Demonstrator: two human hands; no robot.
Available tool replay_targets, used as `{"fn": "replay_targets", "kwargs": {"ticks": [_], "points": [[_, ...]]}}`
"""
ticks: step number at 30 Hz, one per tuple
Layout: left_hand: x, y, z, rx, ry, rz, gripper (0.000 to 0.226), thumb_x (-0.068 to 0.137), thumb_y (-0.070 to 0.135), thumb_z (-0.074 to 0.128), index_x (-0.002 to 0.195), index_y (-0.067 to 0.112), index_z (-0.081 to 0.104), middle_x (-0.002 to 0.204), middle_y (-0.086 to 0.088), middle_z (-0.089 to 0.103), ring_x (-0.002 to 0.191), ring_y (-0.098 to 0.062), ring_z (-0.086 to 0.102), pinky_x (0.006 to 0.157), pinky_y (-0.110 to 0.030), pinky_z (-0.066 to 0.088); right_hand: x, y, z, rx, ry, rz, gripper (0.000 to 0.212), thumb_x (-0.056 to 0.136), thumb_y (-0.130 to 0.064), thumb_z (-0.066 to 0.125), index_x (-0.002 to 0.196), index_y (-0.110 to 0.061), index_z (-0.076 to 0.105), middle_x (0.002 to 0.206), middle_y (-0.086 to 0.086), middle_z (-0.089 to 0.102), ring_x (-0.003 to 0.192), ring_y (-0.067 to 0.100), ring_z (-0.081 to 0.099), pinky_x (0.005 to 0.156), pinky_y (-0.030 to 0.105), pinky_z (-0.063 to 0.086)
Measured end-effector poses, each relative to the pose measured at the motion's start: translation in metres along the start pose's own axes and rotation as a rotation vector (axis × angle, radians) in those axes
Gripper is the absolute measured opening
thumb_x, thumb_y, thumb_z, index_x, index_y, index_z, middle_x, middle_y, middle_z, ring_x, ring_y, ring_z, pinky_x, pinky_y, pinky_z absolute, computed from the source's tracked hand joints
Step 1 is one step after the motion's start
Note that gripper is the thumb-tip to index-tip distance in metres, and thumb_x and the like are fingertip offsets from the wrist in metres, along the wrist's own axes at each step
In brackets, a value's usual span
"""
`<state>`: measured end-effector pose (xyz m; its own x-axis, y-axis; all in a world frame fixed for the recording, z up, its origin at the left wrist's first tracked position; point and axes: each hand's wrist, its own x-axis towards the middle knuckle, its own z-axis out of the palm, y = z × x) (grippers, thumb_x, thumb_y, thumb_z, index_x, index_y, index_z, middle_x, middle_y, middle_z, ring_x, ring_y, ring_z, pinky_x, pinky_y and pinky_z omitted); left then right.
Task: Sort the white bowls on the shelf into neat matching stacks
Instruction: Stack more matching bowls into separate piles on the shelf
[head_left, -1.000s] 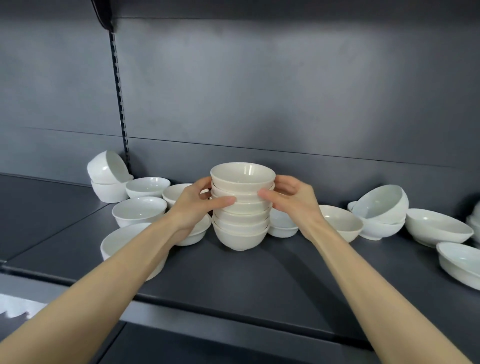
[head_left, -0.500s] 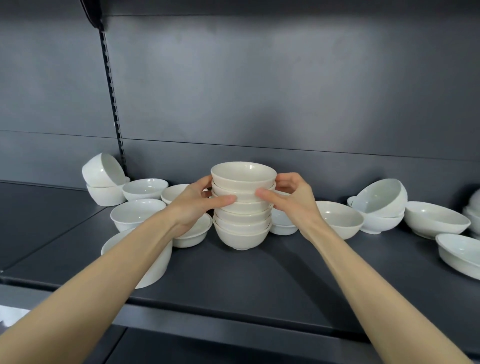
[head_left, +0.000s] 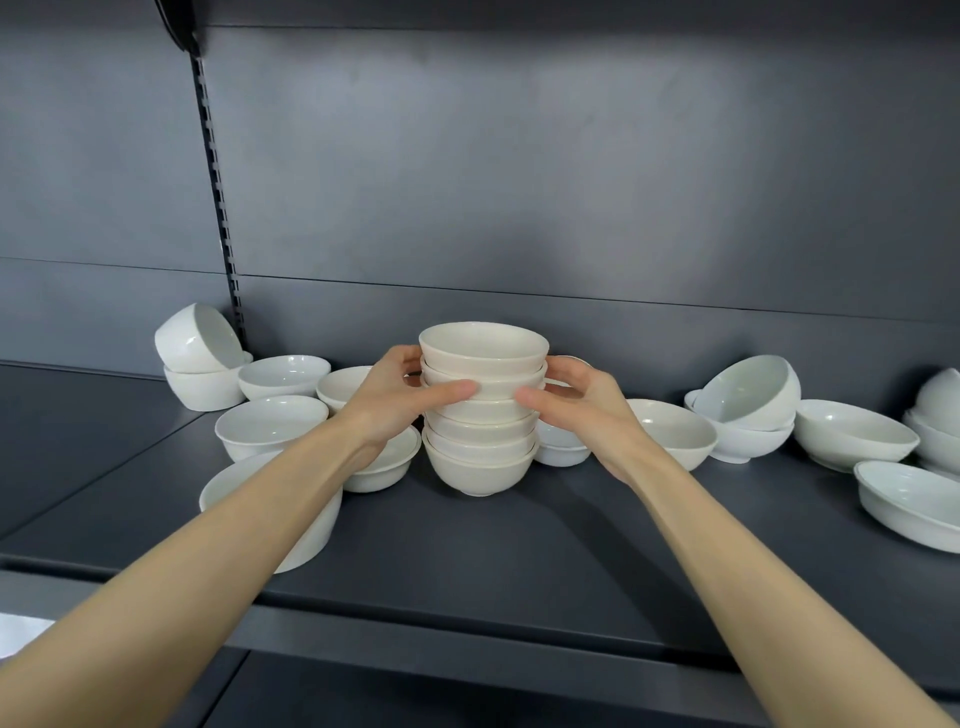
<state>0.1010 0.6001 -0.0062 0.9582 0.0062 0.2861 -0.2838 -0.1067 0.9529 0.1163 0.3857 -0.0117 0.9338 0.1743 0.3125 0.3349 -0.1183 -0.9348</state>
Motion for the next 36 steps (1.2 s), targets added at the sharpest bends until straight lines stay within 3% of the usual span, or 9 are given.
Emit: {"fn": "replay_targets", "kwargs": {"ticks": [3,9,14,21,25,27,29,32,36], "points": [[0.0,0.002,-0.001,0.009,0.003,-0.006,0.062,0.073,0.019,0.08,0.127,0.015,0.049,0.121,0.004,0.059,0.103,-0.008,0.059,0.072,-0.019,0.047,-0.001,-0.001,0.002,0.01,0.024,-0.006,0.042,0.078,-0.016,0.077,0.118,-0.017,0.064,0.118,-0.006,0.067,0.113,0.012,0.061,0.095,0.031,0.051],[0.0,0.004,-0.006,0.008,-0.051,-0.031,0.048,0.077,0.017,0.077,0.12,0.019,0.056,0.116,0.004,0.063,0.106,-0.018,0.062,0.075,-0.023,0.049,-0.001,0.0,0.006,0.031,0.075,-0.018,0.05,0.075,-0.016,0.08,0.121,-0.013,0.061,0.118,-0.008,0.065,0.109,0.011,0.063,0.092,0.029,0.052],[-0.001,0.006,-0.007,0.022,-0.072,-0.031,0.049,0.079,0.017,0.075,0.124,0.018,0.057,0.114,0.004,0.065,0.105,-0.016,0.062,0.076,-0.021,0.048,-0.001,0.0,0.006,-0.003,0.084,-0.004,0.054,0.074,-0.019,0.082,0.122,-0.014,0.059,0.119,-0.008,0.064,0.106,0.011,0.064,0.094,0.033,0.052],[-0.006,0.008,-0.006,0.025,-0.06,-0.019,0.04,0.078,0.017,0.076,0.113,0.023,0.059,0.109,0.009,0.066,0.103,-0.01,0.062,0.076,-0.019,0.048,-0.003,-0.001,0.007,-0.046,0.069,0.006,0.049,0.076,-0.024,0.08,0.12,-0.019,0.059,0.126,-0.006,0.061,0.116,0.015,0.06,0.1,0.038,0.049],[-0.01,0.007,-0.004,0.059,-0.02,-0.015,0.039,0.076,0.023,0.078,0.109,0.023,0.058,0.111,0.01,0.064,0.107,-0.01,0.06,0.088,-0.025,0.048,-0.01,-0.006,0.009,-0.084,0.037,-0.029,0.031,0.083,-0.021,0.074,0.108,-0.03,0.058,0.119,-0.012,0.058,0.119,0.012,0.055,0.094,0.027,0.047],[-0.012,0.006,-0.003,0.125,0.015,-0.03,0.044,0.077,0.027,0.078,0.115,0.016,0.058,0.116,0.005,0.062,0.111,-0.013,0.058,0.093,-0.029,0.047,-0.014,-0.007,0.008,-0.123,0.036,-0.039,0.033,0.085,-0.022,0.071,0.115,-0.024,0.058,0.119,-0.012,0.057,0.116,0.01,0.054,0.086,0.018,0.046],[-0.017,0.004,-0.003,0.212,0.064,-0.034,0.051,0.078,0.029,0.077,0.121,0.01,0.057,0.121,0.001,0.06,0.112,-0.016,0.057,0.095,-0.031,0.046,-0.019,-0.005,0.005,-0.194,0.059,-0.033,0.044,0.085,-0.028,0.071,0.126,-0.018,0.056,0.126,-0.009,0.056,0.114,0.011,0.055,0.089,0.022,0.046],[-0.033,-0.001,0.0,0.39,0.165,0.069,0.044,0.08,0.032,0.075,0.113,0.01,0.056,0.114,0.002,0.058,0.106,-0.015,0.054,0.087,-0.026,0.041,-0.031,0.004,-0.009,-0.306,0.106,0.01,0.051,0.084,-0.031,0.071,0.13,-0.014,0.054,0.126,-0.006,0.055,0.107,0.011,0.057,0.092,0.025,0.044],[-0.06,-0.002,0.015,0.499,0.26,0.259,0.019,0.083,0.024,0.071,0.095,0.015,0.059,0.101,0.0,0.06,0.091,-0.014,0.055,0.073,-0.02,0.036,-0.051,0.01,-0.039,-0.44,0.149,0.042,0.04,0.085,-0.029,0.072,0.121,-0.014,0.061,0.121,-0.006,0.06,0.104,0.012,0.061,0.086,0.025,0.048]]}}
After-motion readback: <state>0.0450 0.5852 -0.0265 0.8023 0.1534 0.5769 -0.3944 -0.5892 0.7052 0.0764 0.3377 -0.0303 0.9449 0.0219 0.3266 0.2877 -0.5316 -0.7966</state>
